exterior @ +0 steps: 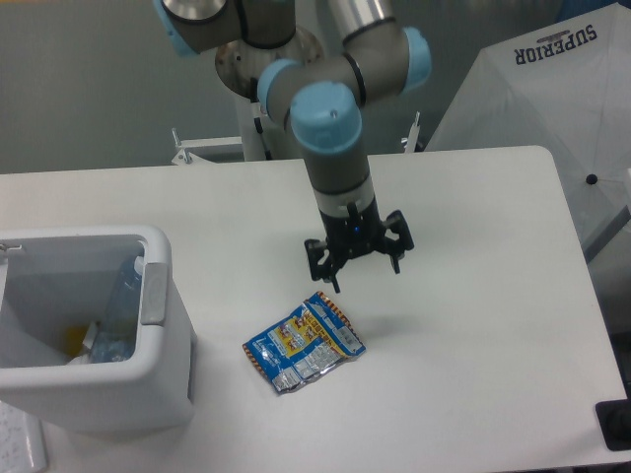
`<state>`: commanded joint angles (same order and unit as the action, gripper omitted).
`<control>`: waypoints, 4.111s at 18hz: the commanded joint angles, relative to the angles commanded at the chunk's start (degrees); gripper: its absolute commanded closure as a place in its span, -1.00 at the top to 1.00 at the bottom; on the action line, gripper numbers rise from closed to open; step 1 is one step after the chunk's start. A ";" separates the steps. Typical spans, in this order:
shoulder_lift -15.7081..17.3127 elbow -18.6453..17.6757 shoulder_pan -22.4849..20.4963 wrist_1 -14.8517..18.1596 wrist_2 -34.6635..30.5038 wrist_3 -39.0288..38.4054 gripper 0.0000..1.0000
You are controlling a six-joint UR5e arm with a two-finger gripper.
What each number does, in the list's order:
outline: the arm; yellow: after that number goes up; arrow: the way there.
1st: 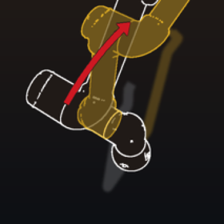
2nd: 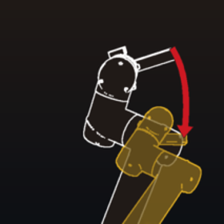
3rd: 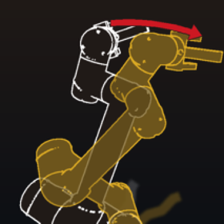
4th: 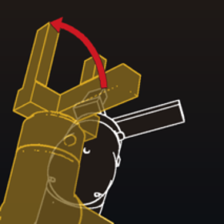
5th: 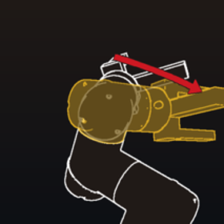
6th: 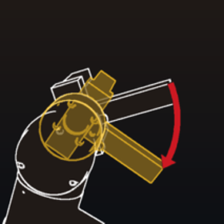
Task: Place the trash in the trash can
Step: 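Move the open gripper back over the blue-and-yellow snack wrapper, then lower onto the wrapper and close the gripper on its edge, then lift the wrapper and carry it over the trash bin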
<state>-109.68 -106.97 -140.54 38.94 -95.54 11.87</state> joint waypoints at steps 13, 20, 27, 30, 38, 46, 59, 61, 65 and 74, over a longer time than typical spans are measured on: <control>-6.07 1.50 3.95 0.09 1.50 -7.64 1.00; -8.97 1.94 4.57 0.17 1.06 -8.18 1.00; -8.27 2.29 4.57 0.35 2.37 -7.56 0.22; -8.36 2.29 4.66 0.53 2.64 -7.48 -0.12; -8.19 2.46 4.57 0.44 2.99 -7.65 -0.73; -4.41 5.88 2.47 0.35 8.94 -7.39 -0.89; 7.02 18.80 -2.55 0.18 26.20 -18.88 -0.90; 8.07 21.08 -2.20 0.18 27.24 -23.45 -0.90; 12.10 23.38 -0.36 0.26 30.67 -26.11 -0.90; 19.24 23.73 7.46 -0.09 32.52 -25.75 -0.90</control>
<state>-90.44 -83.24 -133.08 38.85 -63.02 -13.89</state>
